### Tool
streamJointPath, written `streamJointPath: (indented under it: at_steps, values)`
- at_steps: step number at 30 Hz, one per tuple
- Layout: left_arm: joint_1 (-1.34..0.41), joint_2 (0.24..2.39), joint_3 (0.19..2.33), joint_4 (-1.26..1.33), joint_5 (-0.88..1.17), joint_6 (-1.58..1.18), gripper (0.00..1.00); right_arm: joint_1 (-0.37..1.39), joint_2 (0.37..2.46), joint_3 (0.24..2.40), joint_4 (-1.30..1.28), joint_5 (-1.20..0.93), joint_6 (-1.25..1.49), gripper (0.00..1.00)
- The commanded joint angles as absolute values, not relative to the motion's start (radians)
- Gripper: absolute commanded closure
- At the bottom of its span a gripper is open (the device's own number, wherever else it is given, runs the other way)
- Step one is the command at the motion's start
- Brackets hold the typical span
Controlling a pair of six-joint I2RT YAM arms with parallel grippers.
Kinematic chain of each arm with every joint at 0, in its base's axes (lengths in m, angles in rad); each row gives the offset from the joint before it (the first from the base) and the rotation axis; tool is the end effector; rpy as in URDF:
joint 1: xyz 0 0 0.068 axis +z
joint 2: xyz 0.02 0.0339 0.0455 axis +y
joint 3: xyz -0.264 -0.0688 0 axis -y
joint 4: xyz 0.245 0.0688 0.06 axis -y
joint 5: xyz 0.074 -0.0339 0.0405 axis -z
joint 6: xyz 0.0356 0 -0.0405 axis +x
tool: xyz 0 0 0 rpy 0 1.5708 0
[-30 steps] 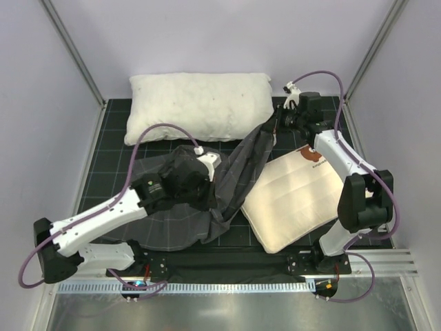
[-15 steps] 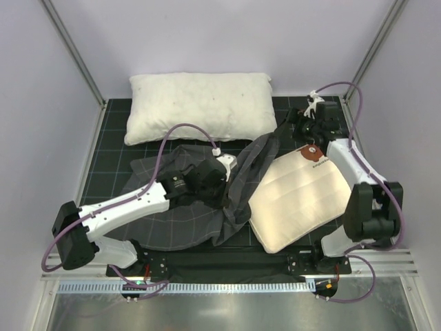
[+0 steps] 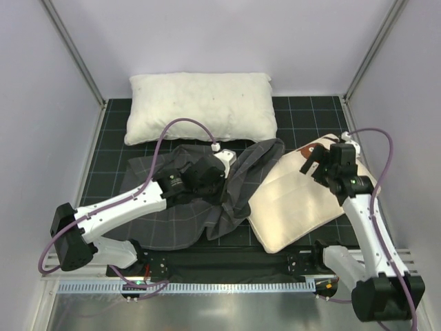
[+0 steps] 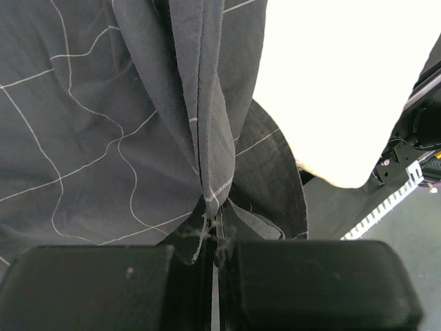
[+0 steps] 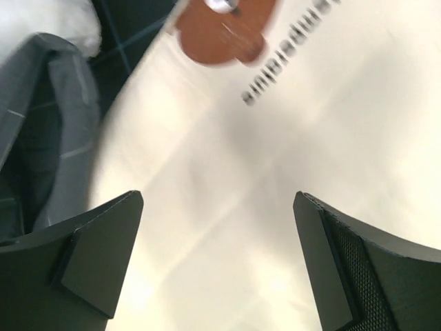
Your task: Put the pillow into the pillowcase
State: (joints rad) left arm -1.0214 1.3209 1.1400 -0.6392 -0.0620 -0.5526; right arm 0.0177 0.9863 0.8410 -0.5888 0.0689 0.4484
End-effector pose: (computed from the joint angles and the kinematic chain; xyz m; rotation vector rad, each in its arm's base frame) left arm 0.1487 -0.2387 0.3042 0.5497 2.4334 -0.6415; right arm 0.2068 0.0012 0.2842 0.5277 2.2469 0.1596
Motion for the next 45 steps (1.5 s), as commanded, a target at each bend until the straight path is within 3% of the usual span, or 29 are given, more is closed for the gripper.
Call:
streamJointPath:
  at_steps: [1, 13, 21, 23, 24, 27, 28, 29, 37, 45]
  values:
    - [-1.022, 1.299, 1.138, -0.583, -0.045, -0.525, 0.99, 0.017, 0.833, 0.821, -0.795, 0.242, 0.648, 0.00]
    - [-1.022, 1.279, 1.094, -0.552, -0.015, -0.506, 0.99, 0.017, 0.738, 0.687, -1.072, 0.126, 0.905, 0.00]
    - [-1.022, 1.289, 1.098, -0.543, -0.003, -0.508, 0.99, 0.018, 0.689, 0.487, -0.890, 0.115, 1.018, 0.00]
    - [-1.022, 1.289, 1.103, -0.546, -0.003, -0.503, 0.99, 0.017, 0.744, 0.431, -0.801, 0.138, 1.049, 0.10]
    - [-1.022, 1.292, 1.103, -0.546, -0.003, -0.505, 0.98, 0.018, 0.765, 0.419, -0.748, 0.156, 1.069, 0.28]
    - [-1.022, 1.299, 1.109, -0.554, -0.006, -0.503, 0.99, 0.012, 0.836, 0.429, -0.724, 0.228, 1.092, 0.62]
    - [-1.022, 1.299, 1.112, -0.557, -0.009, -0.502, 0.99, 0.012, 0.845, 0.455, -0.732, 0.253, 1.104, 0.87]
    - [-1.022, 1.301, 1.112, -0.560, -0.009, -0.502, 0.98, 0.014, 0.848, 0.469, -0.741, 0.279, 1.109, 0.96]
    - [-1.022, 1.325, 1.114, -0.561, -0.018, -0.505, 0.98, -0.012, 0.716, 0.734, -0.959, 0.768, 1.049, 0.96]
    - [-1.022, 1.351, 1.121, -0.558, -0.012, -0.506, 0.99, -0.012, 0.741, 0.939, -1.143, 0.971, 1.052, 0.96]
